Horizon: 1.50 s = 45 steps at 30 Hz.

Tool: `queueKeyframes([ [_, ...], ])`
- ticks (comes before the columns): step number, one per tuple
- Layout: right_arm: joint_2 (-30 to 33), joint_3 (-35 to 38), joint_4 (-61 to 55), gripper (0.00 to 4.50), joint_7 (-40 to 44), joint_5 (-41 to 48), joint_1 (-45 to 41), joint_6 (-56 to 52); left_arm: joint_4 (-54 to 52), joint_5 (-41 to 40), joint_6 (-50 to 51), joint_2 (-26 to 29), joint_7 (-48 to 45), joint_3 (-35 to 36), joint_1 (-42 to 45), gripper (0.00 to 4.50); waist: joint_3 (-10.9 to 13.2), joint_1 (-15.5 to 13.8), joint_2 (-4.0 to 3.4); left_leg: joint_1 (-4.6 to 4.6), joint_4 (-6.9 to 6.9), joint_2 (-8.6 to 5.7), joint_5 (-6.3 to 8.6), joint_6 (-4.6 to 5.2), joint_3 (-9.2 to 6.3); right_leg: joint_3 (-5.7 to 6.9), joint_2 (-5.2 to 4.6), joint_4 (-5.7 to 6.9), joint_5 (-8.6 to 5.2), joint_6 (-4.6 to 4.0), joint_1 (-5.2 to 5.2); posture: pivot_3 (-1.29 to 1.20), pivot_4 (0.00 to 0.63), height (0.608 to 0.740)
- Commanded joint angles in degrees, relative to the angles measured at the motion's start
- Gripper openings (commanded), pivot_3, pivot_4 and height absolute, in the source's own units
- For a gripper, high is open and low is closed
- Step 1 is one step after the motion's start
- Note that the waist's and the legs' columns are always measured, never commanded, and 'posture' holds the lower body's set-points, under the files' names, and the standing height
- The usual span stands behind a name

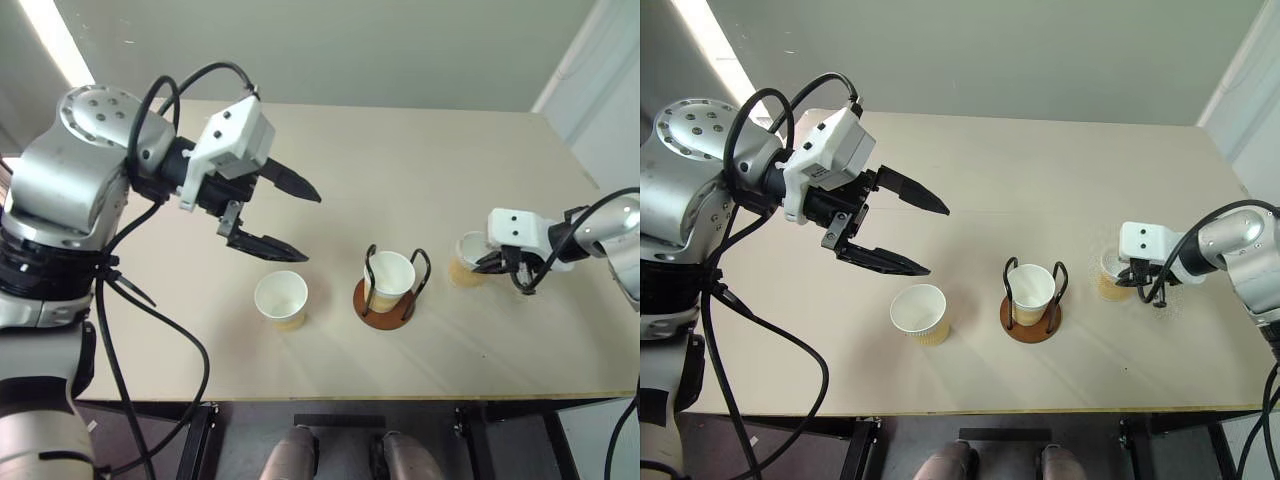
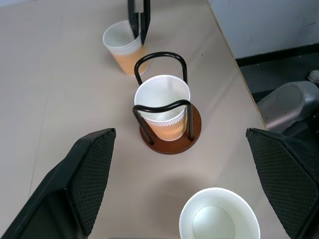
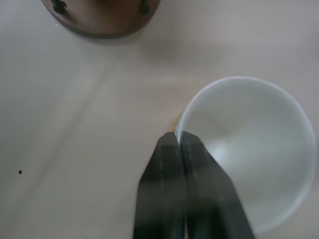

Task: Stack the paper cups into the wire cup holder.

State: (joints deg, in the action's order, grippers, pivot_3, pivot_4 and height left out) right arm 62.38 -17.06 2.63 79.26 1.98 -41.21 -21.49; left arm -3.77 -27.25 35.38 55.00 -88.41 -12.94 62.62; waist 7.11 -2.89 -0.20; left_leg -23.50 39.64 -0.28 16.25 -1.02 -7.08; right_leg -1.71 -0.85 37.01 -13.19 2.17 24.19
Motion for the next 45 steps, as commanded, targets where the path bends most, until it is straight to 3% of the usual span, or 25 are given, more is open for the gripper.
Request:
queueKeyframes([
  [1, 0.4, 1.8, -1.3, 0.02, 0.8, -0.3, -0.7, 0.4, 0.8, 1.0, -1.4, 0.3, -0.3, 2.1, 0.6, 4.5, 0.0, 0.0, 0.0, 0.0, -0.01, 0.0, 0.0, 0.0, 0.0, 0.0, 0.0, 0.0, 0.0, 0.0, 0.0, 0.0, 0.15, 0.74],
  [5, 1.1, 3.9, -1.2, 0.02, 1.4, 0.8, -3.2, 0.0, 2.0, 1.9, -2.6, 0.8, -0.9, 2.0, 0.4, 4.5, 0.0, 0.0, 0.0, 0.0, -0.02, 0.0, 0.0, 0.0, 0.0, 0.0, 0.0, 0.0, 0.0, 0.0, 0.0, 0.0, 0.15, 0.74],
  [12, 3.0, 8.2, -6.1, 0.02, 6.4, 6.4, -18.6, -6.8, 3.3, 2.9, -3.6, 1.9, -2.3, 2.7, -1.0, 4.5, 0.1, 0.3, -0.19, 0.0, -0.27, 0.01, -0.01, -0.02, -0.02, 0.01, 0.0, -0.03, -0.06, -0.12, 0.09, 0.0, 0.15, 0.74],
  [18, 0.7, 7.5, -17.0, 0.02, 11.1, 15.1, -24.2, -16.7, 4.7, 3.3, -4.4, 1.3, -3.4, 1.9, -0.3, 4.5, 0.1, 0.3, -0.16, 0.0, -0.55, 0.0, -0.02, -0.04, -0.02, 0.02, 0.0, -0.08, -0.1, -0.18, 0.07, 0.0, 0.15, 0.74],
  [27, -5.1, 2.1, -21.7, 0.02, 12.1, 18.0, -29.1, -20.6, 7.9, 1.3, -7.1, 1.1, -4.1, -2.4, 2.9, 4.5, 0.1, 0.5, -0.17, 0.0, -0.54, 0.0, -0.02, -0.04, -0.05, 0.01, -0.01, -0.13, -0.11, -0.18, 0.1, 0.0, 0.15, 0.74],
  [31, -7.3, 0.0, -21.0, 0.02, 11.5, 16.4, -28.9, -19.3, 9.2, 1.1, -8.1, 1.0, -4.1, -3.6, 4.0, 4.5, 0.1, 0.6, -0.17, 0.04, -0.55, 0.02, -0.03, -0.05, -0.07, 0.04, -0.01, -0.14, -0.16, -0.28, 0.14, 0.0, 0.15, 0.74],
  [45, -3.0, 1.1, -22.0, 0.02, 12.4, 16.2, -23.9, -16.4, 6.5, 0.2, -6.3, 2.8, -4.1, -3.0, 3.3, 4.5, 0.1, 0.6, -0.17, -0.01, -0.59, 0.01, -0.03, -0.05, -0.07, 0.04, -0.01, -0.1, -0.16, -0.28, 0.13, 0.0, 0.15, 0.74],
])
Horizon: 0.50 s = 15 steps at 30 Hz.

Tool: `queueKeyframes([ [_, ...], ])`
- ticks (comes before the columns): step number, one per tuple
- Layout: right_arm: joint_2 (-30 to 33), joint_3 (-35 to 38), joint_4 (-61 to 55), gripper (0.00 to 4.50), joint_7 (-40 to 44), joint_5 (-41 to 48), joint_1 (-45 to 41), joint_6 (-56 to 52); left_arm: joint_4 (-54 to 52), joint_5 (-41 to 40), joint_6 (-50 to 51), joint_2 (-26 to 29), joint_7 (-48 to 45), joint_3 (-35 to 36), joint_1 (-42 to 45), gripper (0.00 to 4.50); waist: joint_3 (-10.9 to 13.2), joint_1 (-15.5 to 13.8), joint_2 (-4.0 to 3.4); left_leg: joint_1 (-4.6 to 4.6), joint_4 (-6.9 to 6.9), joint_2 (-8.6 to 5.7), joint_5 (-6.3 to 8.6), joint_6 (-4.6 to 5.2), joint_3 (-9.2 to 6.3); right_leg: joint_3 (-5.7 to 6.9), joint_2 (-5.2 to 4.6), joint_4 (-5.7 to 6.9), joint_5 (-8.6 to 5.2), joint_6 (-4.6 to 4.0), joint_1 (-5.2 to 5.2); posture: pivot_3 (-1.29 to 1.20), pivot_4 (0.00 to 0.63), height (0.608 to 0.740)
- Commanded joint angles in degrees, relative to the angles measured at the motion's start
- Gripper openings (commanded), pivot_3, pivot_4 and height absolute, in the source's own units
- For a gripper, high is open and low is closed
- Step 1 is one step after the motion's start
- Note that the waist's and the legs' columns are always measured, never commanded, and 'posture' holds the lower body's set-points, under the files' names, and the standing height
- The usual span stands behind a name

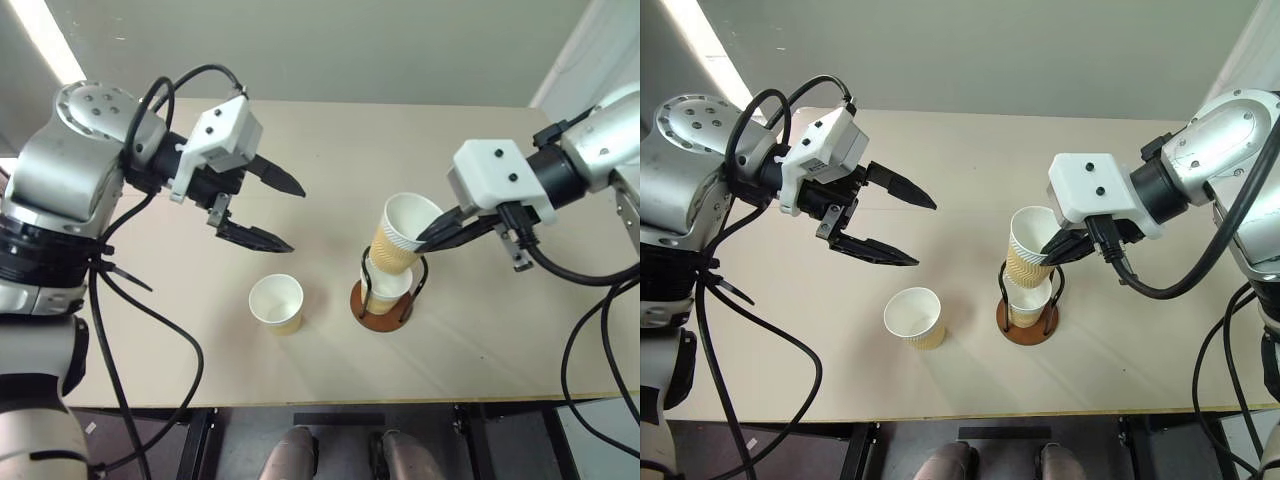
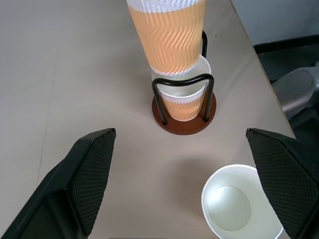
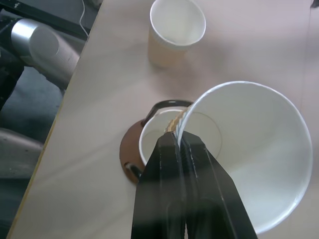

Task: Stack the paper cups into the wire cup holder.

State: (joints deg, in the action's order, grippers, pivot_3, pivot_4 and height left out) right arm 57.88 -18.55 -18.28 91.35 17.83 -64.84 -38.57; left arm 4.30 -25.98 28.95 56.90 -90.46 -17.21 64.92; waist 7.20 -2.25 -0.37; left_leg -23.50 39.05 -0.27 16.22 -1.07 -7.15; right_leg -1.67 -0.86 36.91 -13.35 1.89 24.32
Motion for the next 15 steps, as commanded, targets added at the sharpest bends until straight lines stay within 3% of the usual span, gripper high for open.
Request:
queueKeyframes([
  [1, 1.7, 2.6, -1.2, 0.02, 0.4, 0.5, -0.1, 0.7, -1.5, -1.0, 0.1, 0.7, -2.0, 1.2, 1.1, 4.5, 0.0, 0.0, 0.0, 0.0, 0.01, 0.0, 0.0, 0.0, 0.0, 0.0, 0.0, 0.0, 0.0, 0.0, 0.0, 0.0, 0.15, 0.74],
  [15, -0.1, -0.9, -0.1, 0.02, 0.1, -2.9, 2.9, 5.3, 0.8, -0.2, -1.1, -0.5, -2.0, 0.6, 1.8, 4.5, 0.0, 0.1, 0.0, 0.0, 0.02, 0.0, 0.0, 0.0, 0.0, 0.0, 0.0, 0.02, 0.0, 0.0, 0.0, 0.0, 0.15, 0.74],
])
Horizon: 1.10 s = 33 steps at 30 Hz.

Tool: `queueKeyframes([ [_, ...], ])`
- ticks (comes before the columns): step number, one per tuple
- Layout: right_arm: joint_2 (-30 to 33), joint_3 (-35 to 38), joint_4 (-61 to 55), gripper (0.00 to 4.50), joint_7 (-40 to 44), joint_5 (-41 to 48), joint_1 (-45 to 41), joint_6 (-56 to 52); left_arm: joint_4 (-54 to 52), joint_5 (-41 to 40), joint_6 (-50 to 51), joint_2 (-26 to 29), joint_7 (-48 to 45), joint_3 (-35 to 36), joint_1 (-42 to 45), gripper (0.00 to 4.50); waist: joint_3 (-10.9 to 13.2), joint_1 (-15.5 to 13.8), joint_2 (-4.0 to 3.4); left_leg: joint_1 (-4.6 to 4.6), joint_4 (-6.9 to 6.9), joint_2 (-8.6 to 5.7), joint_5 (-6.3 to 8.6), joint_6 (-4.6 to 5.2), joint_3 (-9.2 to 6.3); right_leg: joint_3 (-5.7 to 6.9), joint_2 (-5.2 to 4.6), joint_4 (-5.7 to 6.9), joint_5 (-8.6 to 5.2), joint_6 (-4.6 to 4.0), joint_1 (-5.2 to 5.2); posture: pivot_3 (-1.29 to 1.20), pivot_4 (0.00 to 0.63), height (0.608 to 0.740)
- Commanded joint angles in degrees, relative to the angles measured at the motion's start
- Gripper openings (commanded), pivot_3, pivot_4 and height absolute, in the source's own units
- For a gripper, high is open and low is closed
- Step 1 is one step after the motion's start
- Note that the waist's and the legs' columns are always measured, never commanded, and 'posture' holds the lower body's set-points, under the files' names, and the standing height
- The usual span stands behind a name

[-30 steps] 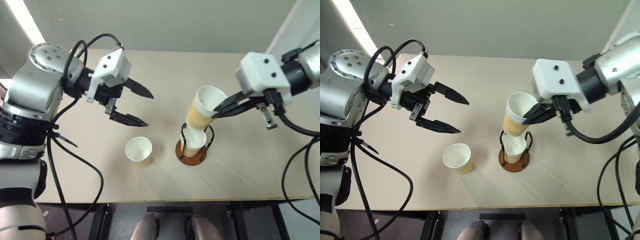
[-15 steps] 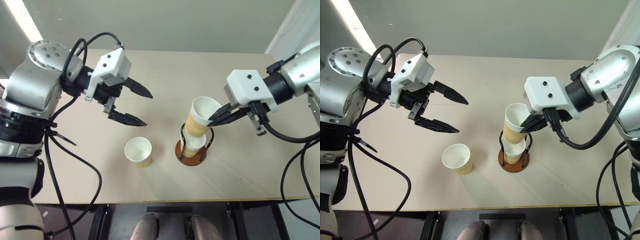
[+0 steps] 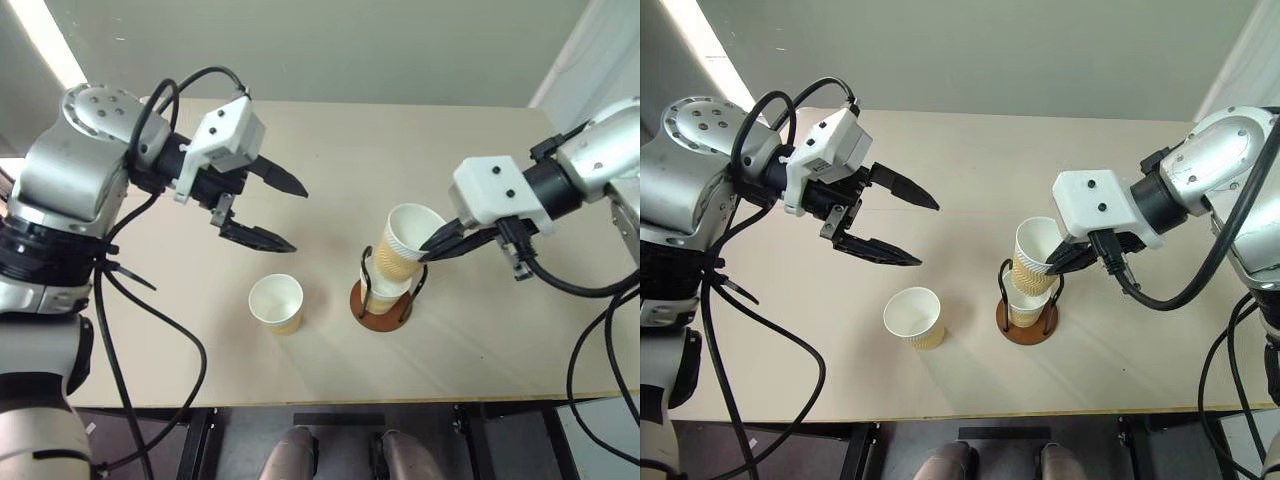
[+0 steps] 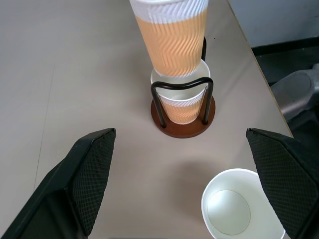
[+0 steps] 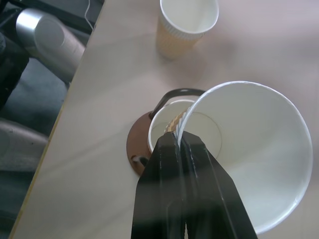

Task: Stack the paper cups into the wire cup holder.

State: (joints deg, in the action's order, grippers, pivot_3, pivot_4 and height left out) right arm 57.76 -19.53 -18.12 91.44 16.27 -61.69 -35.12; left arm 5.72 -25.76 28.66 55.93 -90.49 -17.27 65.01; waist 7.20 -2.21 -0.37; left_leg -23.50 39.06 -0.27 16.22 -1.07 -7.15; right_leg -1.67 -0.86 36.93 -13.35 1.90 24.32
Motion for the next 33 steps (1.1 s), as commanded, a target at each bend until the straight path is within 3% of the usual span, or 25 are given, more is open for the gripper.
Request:
queueKeyframes([
  [1, -0.1, -0.1, -0.2, 0.02, 0.1, -1.7, -0.1, 2.3, -0.8, -0.5, -0.7, 0.6, -2.0, 0.8, 1.6, 4.5, 0.0, 0.0, 0.0, 0.0, 0.0, 0.0, 0.0, 0.0, 0.0, 0.0, 0.0, 0.0, 0.0, 0.0, 0.0, 0.0, 0.15, 0.74],
  [4, -0.1, -0.4, -0.3, 0.02, 0.3, -2.5, 0.4, 3.3, -1.6, -0.6, 0.0, 0.8, -2.0, 1.3, 1.1, 4.5, 0.0, 0.0, 0.0, 0.0, 0.0, 0.0, 0.0, 0.0, 0.0, 0.0, 0.0, 0.0, 0.0, 0.0, 0.0, 0.0, 0.15, 0.74],
  [7, -0.2, -0.3, -0.6, 0.59, 0.7, -2.5, 0.5, 3.4, -2.6, -0.8, 0.6, 1.1, -2.0, 1.7, 0.5, 4.5, 0.0, 0.0, 0.0, 0.0, 0.0, 0.0, 0.0, 0.0, 0.0, 0.0, 0.0, 0.0, 0.0, 0.0, 0.0, 0.0, 0.15, 0.74],
  [18, -3.1, 3.3, 1.9, 4.28, -3.5, -0.2, -1.9, -3.0, -3.3, 1.5, 0.8, 0.7, -1.7, 2.1, -0.3, 4.5, 0.0, 0.1, 0.0, 0.0, 0.01, 0.0, 0.0, 0.0, 0.0, 0.0, 0.0, 0.0, 0.0, 0.0, 0.0, 0.0, 0.15, 0.74],
  [26, -0.9, 11.0, 5.7, 4.28, -8.2, 3.4, -1.2, -9.9, -5.9, 9.0, -1.9, 1.6, 0.2, 1.1, -3.5, 4.5, 0.0, 0.1, 0.0, 0.0, -0.02, 0.0, 0.0, 0.0, -0.01, 0.0, 0.0, 0.0, 0.0, 0.0, 0.0, 0.0, 0.15, 0.74],
  [33, 2.7, 12.5, 7.1, 4.28, -8.8, 3.7, 2.3, -8.9, -7.1, 14.0, -4.4, 2.0, -0.8, -1.1, -5.4, 4.5, 0.0, 0.2, 0.0, 0.03, -0.01, -0.01, 0.0, 0.0, 0.01, -0.01, -0.01, 0.0, 0.0, 0.0, -0.03, 0.0, 0.15, 0.74],
])
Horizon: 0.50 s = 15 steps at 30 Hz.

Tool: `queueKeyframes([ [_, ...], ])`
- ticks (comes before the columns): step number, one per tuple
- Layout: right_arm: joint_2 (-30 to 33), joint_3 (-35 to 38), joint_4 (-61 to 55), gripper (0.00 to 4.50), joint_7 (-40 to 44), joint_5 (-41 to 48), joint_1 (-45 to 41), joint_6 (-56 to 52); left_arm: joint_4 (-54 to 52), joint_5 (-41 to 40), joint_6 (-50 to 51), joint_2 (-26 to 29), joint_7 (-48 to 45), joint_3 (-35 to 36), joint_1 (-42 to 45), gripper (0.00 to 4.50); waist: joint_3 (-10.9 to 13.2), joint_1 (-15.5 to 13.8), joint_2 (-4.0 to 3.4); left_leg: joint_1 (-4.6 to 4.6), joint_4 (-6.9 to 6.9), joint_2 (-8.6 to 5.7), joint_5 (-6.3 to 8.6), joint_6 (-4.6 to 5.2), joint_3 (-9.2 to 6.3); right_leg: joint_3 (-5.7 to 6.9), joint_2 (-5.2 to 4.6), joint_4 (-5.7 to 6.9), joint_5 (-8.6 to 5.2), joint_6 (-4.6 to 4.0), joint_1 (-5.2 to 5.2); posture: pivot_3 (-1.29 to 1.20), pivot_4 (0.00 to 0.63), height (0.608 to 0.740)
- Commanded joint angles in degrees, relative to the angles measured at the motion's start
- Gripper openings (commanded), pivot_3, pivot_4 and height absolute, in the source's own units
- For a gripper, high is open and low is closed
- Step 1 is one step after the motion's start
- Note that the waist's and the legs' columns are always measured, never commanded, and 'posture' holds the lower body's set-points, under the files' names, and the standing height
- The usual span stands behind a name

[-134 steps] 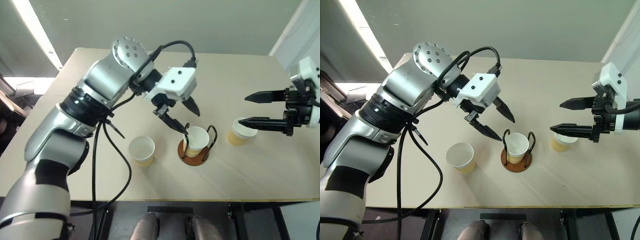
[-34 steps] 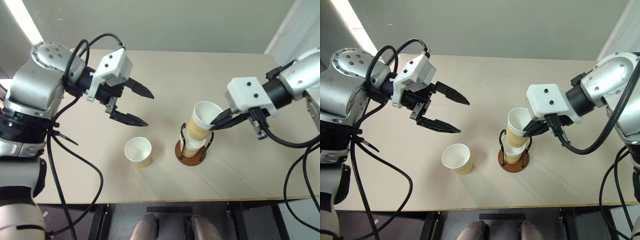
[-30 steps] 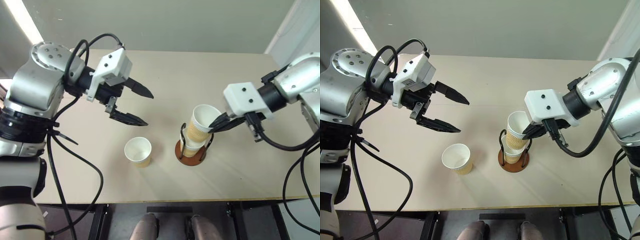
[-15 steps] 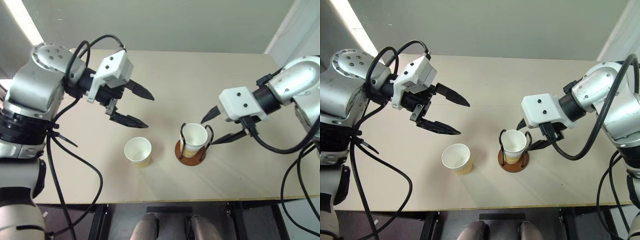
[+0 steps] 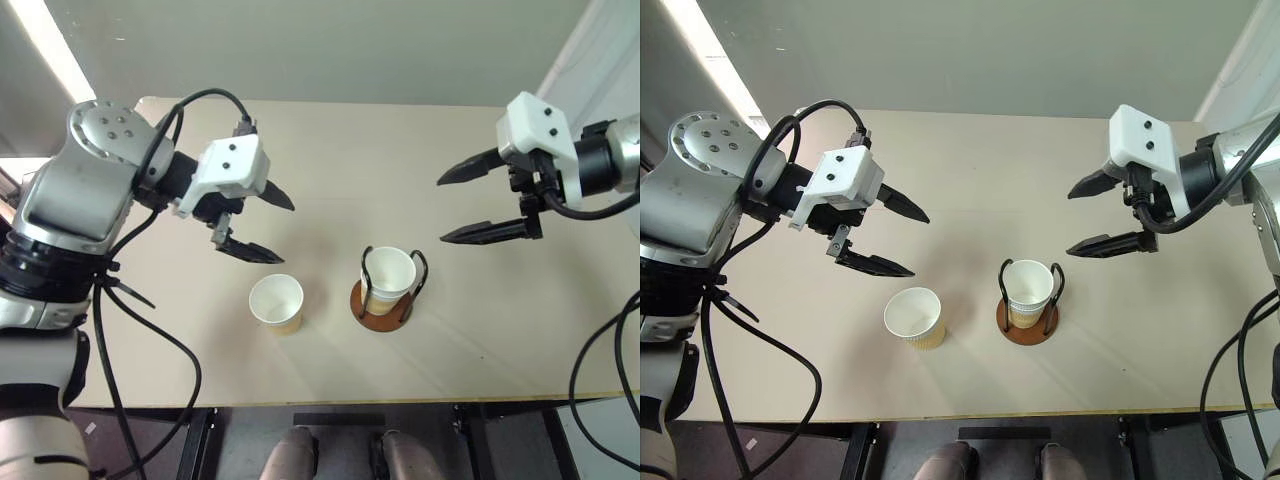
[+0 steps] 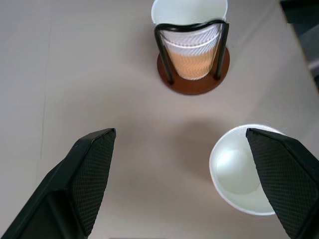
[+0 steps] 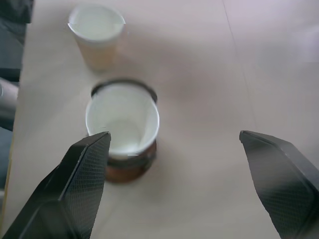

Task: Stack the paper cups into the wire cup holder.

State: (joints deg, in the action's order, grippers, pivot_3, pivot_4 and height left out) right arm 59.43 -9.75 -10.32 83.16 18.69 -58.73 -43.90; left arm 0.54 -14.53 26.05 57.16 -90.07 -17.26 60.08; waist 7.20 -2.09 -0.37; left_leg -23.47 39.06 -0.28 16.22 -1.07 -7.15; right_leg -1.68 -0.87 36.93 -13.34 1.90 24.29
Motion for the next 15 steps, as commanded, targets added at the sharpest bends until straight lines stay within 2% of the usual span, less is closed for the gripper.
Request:
queueKeyframes([
  [1, 1.0, 2.8, -0.8, 4.28, -0.4, 1.8, -0.8, -0.4, -1.9, 4.4, -2.7, 0.9, -0.9, -1.9, -0.6, 4.5, 0.0, 0.1, 0.0, 0.02, -0.01, 0.0, 0.0, -0.01, 0.01, 0.0, 0.0, 0.0, 0.0, 0.0, 0.02, 0.0, 0.15, 0.74],
  [7, 1.6, 1.5, -0.2, 4.28, 2.1, 4.0, -2.7, -2.2, -2.5, 9.3, -1.8, -0.4, 0.0, -4.7, -0.7, 4.5, 0.0, 0.1, 0.0, 0.04, 0.02, 0.0, -0.01, -0.02, 0.0, 0.0, 0.0, 0.0, 0.0, 0.0, 0.01, 0.0, 0.15, 0.74],
  [15, 1.9, 0.5, 0.9, 4.28, 4.3, 5.0, -4.7, -2.9, -3.7, 10.8, -0.8, -1.9, -0.4, -5.6, -2.0, 4.5, 0.0, 0.1, 0.0, 0.04, 0.01, 0.0, -0.01, -0.02, 0.0, 0.0, 0.0, 0.05, 0.0, 0.0, 0.01, 0.0, 0.15, 0.74],
])
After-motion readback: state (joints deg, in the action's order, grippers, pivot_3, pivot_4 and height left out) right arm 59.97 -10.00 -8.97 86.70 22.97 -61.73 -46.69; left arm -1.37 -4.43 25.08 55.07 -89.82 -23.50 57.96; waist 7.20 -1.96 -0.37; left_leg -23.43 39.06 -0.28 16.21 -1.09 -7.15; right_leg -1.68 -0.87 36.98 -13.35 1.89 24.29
